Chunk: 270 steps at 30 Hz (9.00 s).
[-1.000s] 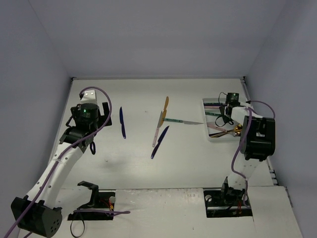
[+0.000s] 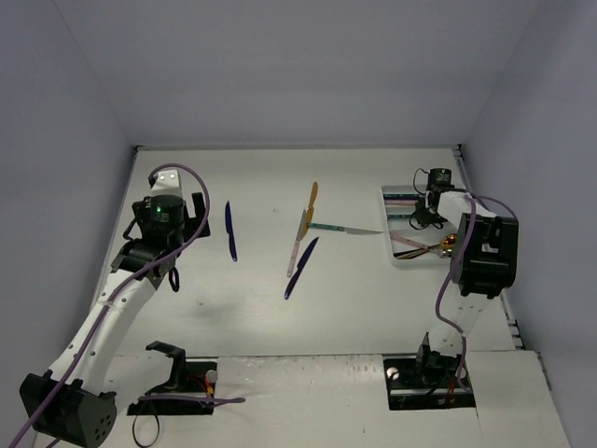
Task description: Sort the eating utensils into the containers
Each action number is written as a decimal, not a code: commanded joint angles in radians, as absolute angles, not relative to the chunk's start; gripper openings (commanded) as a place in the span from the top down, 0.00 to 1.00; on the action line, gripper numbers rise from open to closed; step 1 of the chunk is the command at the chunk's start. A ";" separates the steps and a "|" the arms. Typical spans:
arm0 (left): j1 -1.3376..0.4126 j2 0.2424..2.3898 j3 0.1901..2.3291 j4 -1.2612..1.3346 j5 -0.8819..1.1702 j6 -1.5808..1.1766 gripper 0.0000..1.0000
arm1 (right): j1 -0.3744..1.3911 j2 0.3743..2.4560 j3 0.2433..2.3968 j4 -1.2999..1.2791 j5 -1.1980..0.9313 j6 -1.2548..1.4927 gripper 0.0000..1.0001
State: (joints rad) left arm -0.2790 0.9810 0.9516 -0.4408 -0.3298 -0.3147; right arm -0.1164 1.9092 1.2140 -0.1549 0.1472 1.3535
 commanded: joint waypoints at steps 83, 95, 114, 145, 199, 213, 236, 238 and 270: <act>-0.272 1.003 0.969 -0.402 -0.330 -0.316 0.02 | 0.847 1.907 1.192 -0.172 0.299 0.756 0.35; -0.272 0.999 0.969 -0.402 -0.328 -0.316 0.03 | 0.807 2.101 1.389 -0.172 0.169 0.542 0.44; -0.272 0.999 0.969 -0.407 -0.327 -0.317 0.03 | 0.643 1.849 1.310 -0.172 0.364 0.718 0.46; -0.272 0.982 0.969 -0.407 -0.327 -0.318 0.03 | 0.581 2.040 1.378 -0.112 0.109 0.526 0.62; -0.272 1.007 0.971 -0.406 -0.305 -0.322 0.03 | 0.622 1.843 1.073 -0.283 0.181 0.635 1.00; -0.272 1.008 0.971 -0.408 -0.310 -0.322 0.03 | 0.483 1.622 1.278 -0.270 0.417 0.761 1.00; -0.272 1.000 0.971 -0.408 -0.314 -0.319 0.03 | -0.171 1.673 1.196 -0.174 0.293 1.231 1.00; -0.272 0.999 0.973 -0.408 -0.314 -0.319 0.03 | -0.173 1.702 1.210 -0.172 0.284 1.238 1.00; -0.272 0.995 0.977 -0.411 -0.309 -0.318 0.03 | -0.091 1.724 1.214 -0.121 0.128 1.148 0.66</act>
